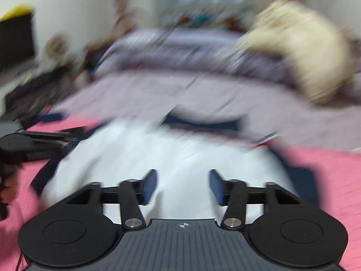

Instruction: Fold clothes

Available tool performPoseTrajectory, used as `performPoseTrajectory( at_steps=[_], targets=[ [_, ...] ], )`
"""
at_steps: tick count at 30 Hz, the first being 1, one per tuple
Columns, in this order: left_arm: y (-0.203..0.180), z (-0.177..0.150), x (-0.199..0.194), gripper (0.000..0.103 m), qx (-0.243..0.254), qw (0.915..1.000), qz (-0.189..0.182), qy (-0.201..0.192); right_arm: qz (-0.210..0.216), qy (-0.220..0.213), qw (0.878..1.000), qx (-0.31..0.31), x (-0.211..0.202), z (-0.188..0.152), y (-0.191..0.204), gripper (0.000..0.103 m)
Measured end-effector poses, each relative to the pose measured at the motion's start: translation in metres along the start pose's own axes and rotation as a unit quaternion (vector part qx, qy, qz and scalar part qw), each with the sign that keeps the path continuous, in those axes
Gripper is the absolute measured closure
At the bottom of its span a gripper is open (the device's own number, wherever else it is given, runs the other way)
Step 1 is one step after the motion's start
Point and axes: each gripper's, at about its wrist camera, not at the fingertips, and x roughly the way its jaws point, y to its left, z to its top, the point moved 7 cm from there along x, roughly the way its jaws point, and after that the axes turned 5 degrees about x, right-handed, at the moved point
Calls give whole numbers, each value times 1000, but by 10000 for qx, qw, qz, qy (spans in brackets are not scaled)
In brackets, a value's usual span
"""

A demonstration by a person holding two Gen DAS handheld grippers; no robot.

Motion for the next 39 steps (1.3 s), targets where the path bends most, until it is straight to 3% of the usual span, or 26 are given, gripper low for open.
performPoseTrajectory(
  at_steps=[3, 5, 7, 9, 10, 12, 14, 16, 18, 20, 22, 26, 28, 29, 30, 32, 34, 35, 37, 39],
  targets=[
    [1, -26, 30, 25, 297, 9970, 516, 485, -398, 164, 9987, 267, 46, 10, -13, 72],
    [20, -34, 44, 24, 66, 9951, 787, 588, -669, 178, 9948, 742, 69, 24, -40, 76],
    [42, -35, 54, 24, -139, 9904, 1137, 769, -793, 137, 9881, 1312, 84, 37, -71, 91],
    [58, -32, 54, 24, -309, 9867, 1345, 858, -910, 36, 9846, 1493, 81, 47, -82, 90],
    [60, -28, 49, 28, -356, 9872, 1372, 735, -900, -81, 9865, 1367, 71, 48, -78, 84],
    [62, -19, 38, 29, -435, 9885, 1369, 473, -669, -214, 9933, 922, 63, 47, -58, 82],
    [48, -16, 29, 26, -395, 9937, 1010, 299, -377, -115, 9982, 450, 67, 42, -29, 82],
    [39, -24, 26, 24, -247, 9947, 923, 389, -223, 25, 9995, 203, 87, 39, -8, 82],
    [33, -36, 25, 24, -38, 9935, 989, 567, -442, 205, 9987, 115, 121, 38, -7, 82],
    [28, -48, 24, 24, 168, 9916, 1061, 716, -511, 187, 9978, 389, 127, 44, -9, 81],
    [35, -53, 11, 24, 218, 9911, 1147, 647, -388, 177, 9974, 585, 109, 48, -5, 76],
    [42, -52, -13, 24, -94, 9922, 1177, 403, -93, -589, 9969, 508, 36, 31, 8, 57],
    [36, -50, -21, 16, -80, 9941, 1044, 288, -30, -637, 9970, 435, 11, 11, 10, 48],
    [36, -55, -18, 14, 58, 9925, 1153, 412, 2, -660, 9970, 398, -1, 1, 12, 47],
    [37, -60, -15, 14, 196, 9904, 1262, 535, -140, -519, 9981, 291, -5, -12, 7, 47],
    [41, -70, -11, 14, 388, 9853, 1469, 780, -816, -163, 9962, 249, -7, -39, -24, 50],
    [66, -81, -12, 14, 0, 9816, 1622, 1009, -1339, -191, 9897, 458, -26, -51, -60, 61],
    [77, -85, -13, 15, -191, 9787, 1717, 1112, -1569, -296, 9853, 611, -41, -52, -74, 61],
    [93, -85, -23, 20, -547, 9712, 1976, 1216, -1663, -662, 9784, 1031, -75, -49, -94, 58],
    [89, -74, -34, 20, -785, 9764, 1777, 947, -1636, -818, 9713, 1517, -97, -50, -107, 52]
  ],
)
